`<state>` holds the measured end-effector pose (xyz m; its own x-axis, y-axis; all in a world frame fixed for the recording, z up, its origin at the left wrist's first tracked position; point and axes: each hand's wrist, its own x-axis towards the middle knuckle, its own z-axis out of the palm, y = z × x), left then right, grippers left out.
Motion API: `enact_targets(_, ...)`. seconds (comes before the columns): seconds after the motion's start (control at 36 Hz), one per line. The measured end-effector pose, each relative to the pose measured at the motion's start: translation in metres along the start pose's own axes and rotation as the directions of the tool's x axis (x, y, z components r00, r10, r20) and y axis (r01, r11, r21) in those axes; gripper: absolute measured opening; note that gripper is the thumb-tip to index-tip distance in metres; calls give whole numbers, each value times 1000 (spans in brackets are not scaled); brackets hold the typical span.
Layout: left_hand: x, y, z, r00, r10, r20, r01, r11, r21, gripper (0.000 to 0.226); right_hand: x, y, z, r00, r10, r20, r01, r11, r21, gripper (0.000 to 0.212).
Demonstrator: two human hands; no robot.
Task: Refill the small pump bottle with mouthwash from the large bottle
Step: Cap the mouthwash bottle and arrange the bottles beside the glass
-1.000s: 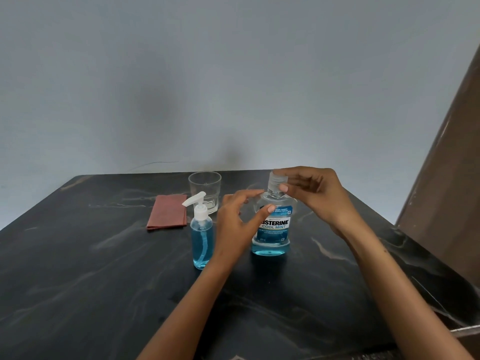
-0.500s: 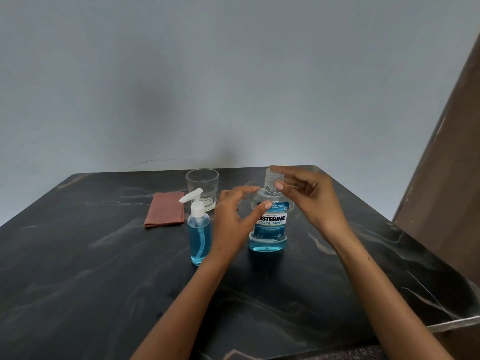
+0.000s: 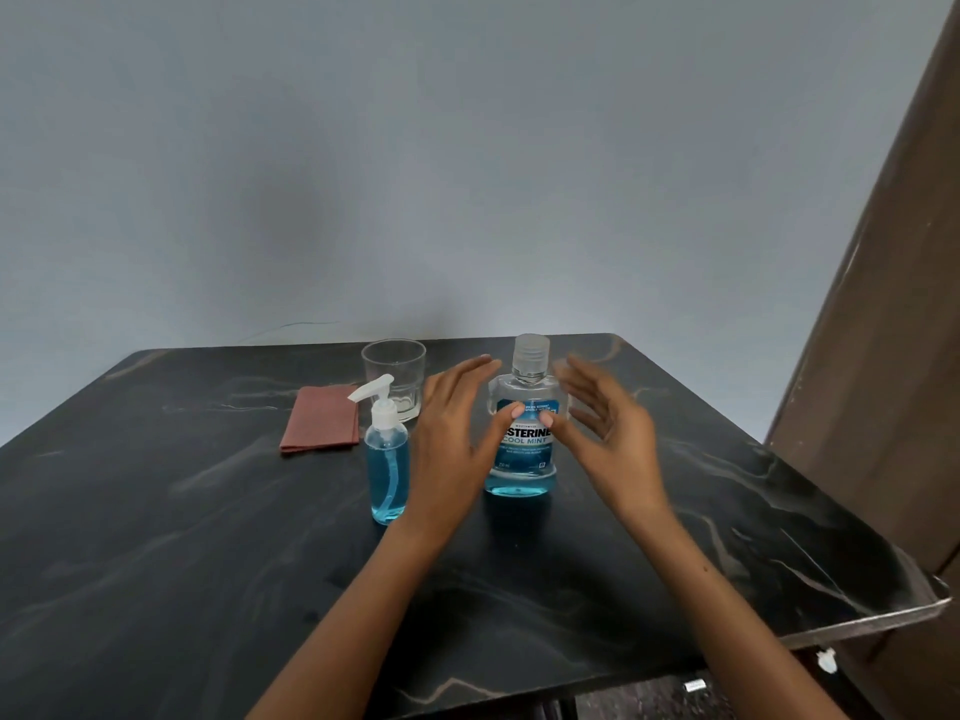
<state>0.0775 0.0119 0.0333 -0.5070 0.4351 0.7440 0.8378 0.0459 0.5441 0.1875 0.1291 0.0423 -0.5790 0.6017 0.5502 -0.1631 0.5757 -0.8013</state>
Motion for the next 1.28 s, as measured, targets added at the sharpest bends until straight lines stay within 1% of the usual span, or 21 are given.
enact_targets(0.11, -6, 10, -13, 996, 84, -7, -84, 996, 44, 38, -12, 5, -1, 999, 43, -11, -43, 997, -56, 65)
enact_targets(0.19, -16, 13, -30, 983, 183, -32, -179, 977, 112, 30, -19, 7, 1, 998, 57, -12, -58, 995, -85, 66)
enact_targets(0.28, -27, 8, -49, 965, 236, -117, -212, 960, 186, 24, -27, 6, 4, 997, 47, -66, -55, 989, -135, 64)
enact_targets(0.33, -35, 2, -60, 956, 225, -187, -185, 960, 211, 24, -35, 5, 7, 991, -26, -132, 3, 985, -173, 55)
enact_targets(0.39, -41, -4, -71, 956, 154, -251, -100, 972, 214, 30, -44, 2, 11, 982, -129, -138, 97, 972, -212, 44)
enact_targets(0.44, -44, -11, -78, 959, 11, -284, 49, 978, 205, 40, -52, -1, 18, 977, -203, -69, 182, 955, -236, 36)
enact_targets(0.47, -45, -15, -80, 958, -81, -276, 138, 972, 193, 46, -56, -2, 22, 974, -226, -24, 214, 948, -237, 33)
enact_targets(0.53, -45, -25, -81, 950, -237, -204, 272, 948, 166, 59, -60, -5, 32, 968, -247, 55, 253, 938, -238, 30)
enact_targets(0.58, -43, -34, -78, 938, -335, -88, 343, 933, 108, 69, -61, -8, 41, 964, -238, 122, 261, 935, -240, 28)
enact_targets(0.64, -41, -41, -72, 923, -385, -13, 385, 922, 36, 72, -60, -9, 49, 962, -212, 171, 248, 941, -229, 26)
enact_targets(0.75, -40, -49, -64, 931, -364, 24, 364, 931, -8, 55, -58, -7, 63, 963, -160, 217, 209, 952, -226, 26)
enact_targets(0.81, -39, -51, -64, 937, -347, 28, 348, 937, -19, 48, -56, -6, 68, 961, -140, 239, 196, 953, -231, 25)
enact_targets(0.86, -38, -54, -67, 942, -334, 20, 334, 942, -17, 46, -54, -4, 74, 959, -118, 259, 181, 954, -238, 24)
enact_targets(1.0, -39, -65, -89, 947, -319, -34, 320, 947, 27, 53, -46, -1, 90, 956, -42, 290, 106, 972, -209, 24)
enact_targets(1.06, -41, -72, -99, 944, -326, -48, 328, 944, 42, 55, -40, 1, 100, 958, -11, 288, 71, 977, -200, 29)
enact_targets(1.14, -43, -79, -108, 945, -317, -74, 321, 946, 44, 63, -24, 8, 118, 965, 48, 256, 7, 978, -209, 41)
enact_targets(1.22, -46, -81, -112, 944, -320, -86, 322, 947, 15, 68, -1, 16, 140, 972, 136, 191, -96, 974, -204, 55)
enact_targets(1.28, -47, -79, -113, 948, -310, -75, 311, 951, 0, 71, 16, 22, 154, 975, 172, 139, -138, 965, -225, 63)
